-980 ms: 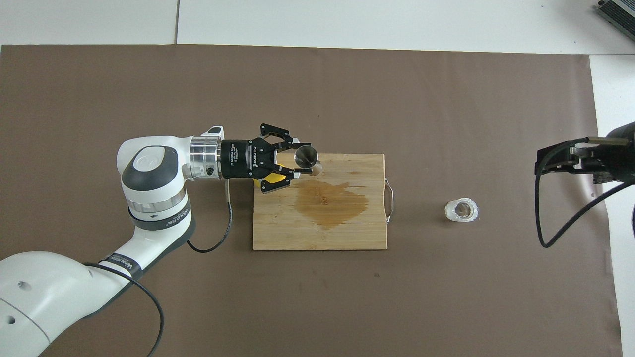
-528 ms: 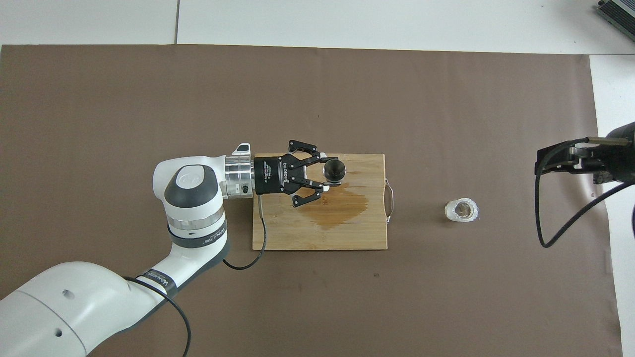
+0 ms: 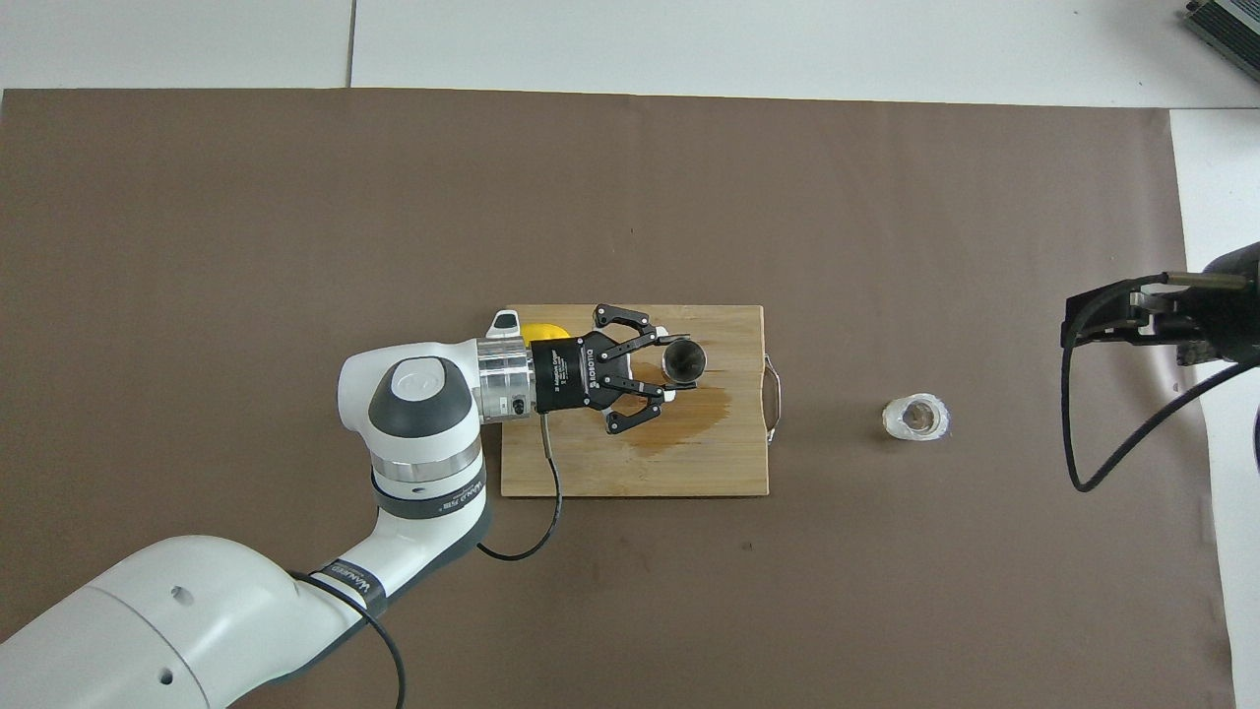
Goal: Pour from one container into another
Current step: 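Lower the metal cup onto the middle of the cutting board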
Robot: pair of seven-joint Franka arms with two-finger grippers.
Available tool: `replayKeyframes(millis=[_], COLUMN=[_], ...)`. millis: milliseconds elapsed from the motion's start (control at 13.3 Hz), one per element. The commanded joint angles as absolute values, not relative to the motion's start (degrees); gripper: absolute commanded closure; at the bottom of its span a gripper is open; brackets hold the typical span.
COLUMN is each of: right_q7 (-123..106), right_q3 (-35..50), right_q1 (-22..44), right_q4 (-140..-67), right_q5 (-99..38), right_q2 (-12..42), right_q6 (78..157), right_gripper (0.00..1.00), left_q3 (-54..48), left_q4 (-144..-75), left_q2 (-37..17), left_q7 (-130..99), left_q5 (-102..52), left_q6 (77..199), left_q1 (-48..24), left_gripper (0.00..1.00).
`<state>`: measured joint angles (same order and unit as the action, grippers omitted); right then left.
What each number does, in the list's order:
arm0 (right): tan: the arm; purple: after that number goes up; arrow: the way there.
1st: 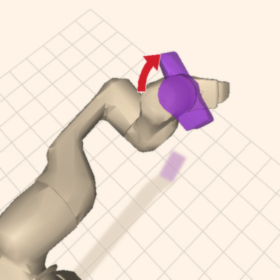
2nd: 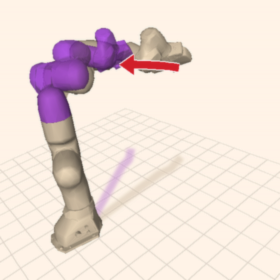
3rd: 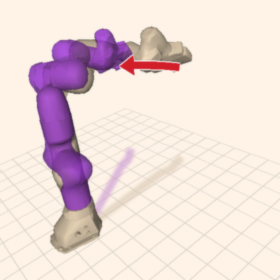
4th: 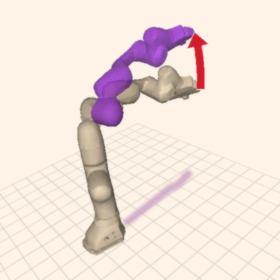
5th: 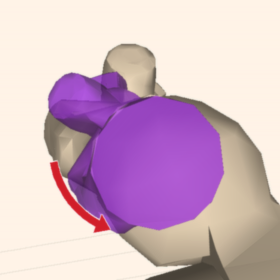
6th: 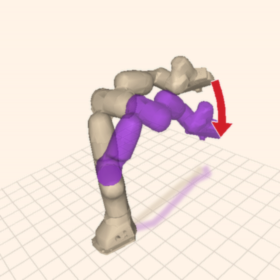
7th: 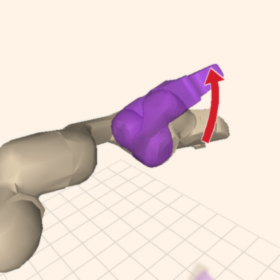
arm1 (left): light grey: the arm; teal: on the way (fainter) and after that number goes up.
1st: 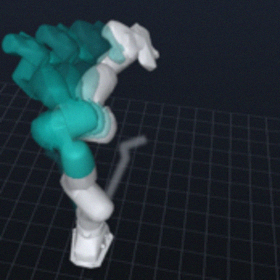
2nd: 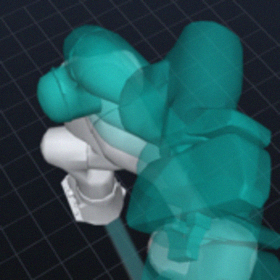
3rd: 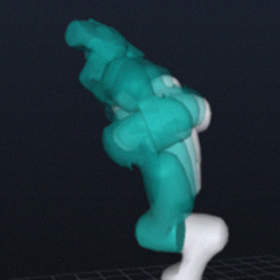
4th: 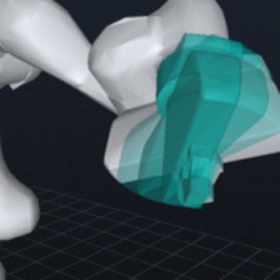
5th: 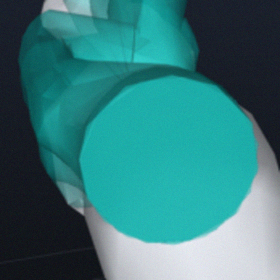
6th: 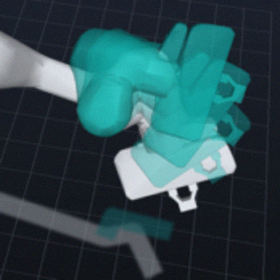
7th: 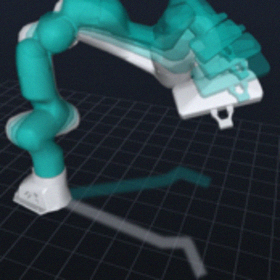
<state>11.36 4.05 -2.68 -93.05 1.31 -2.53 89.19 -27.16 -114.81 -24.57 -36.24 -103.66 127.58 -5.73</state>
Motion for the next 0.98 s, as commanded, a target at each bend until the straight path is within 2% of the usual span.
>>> replayKeyframes(millis=[0, 905], right_q7=[12.2, 12.2], right_q3=[4.4, 4.4], right_q1=[-3.2, -3.2], right_q4=[-92.8, -92.8], right_q5=[1.6, 1.6], right_q2=[-2.5, -2.5], right_q6=[88.3, 88.3], right_gripper=[0.0, 0.0], left_q3=[-26.2, -26.2], left_q4=[-116.9, -116.9], left_q2=[-22.6, -22.9], left_q7=[-33.1, -30.8], left_q5=[-108.3, -109.8], left_q6=[129.4, 131.5], left_q1=[-8.2, -9.6], left_gripper=[1.0, 0.99])
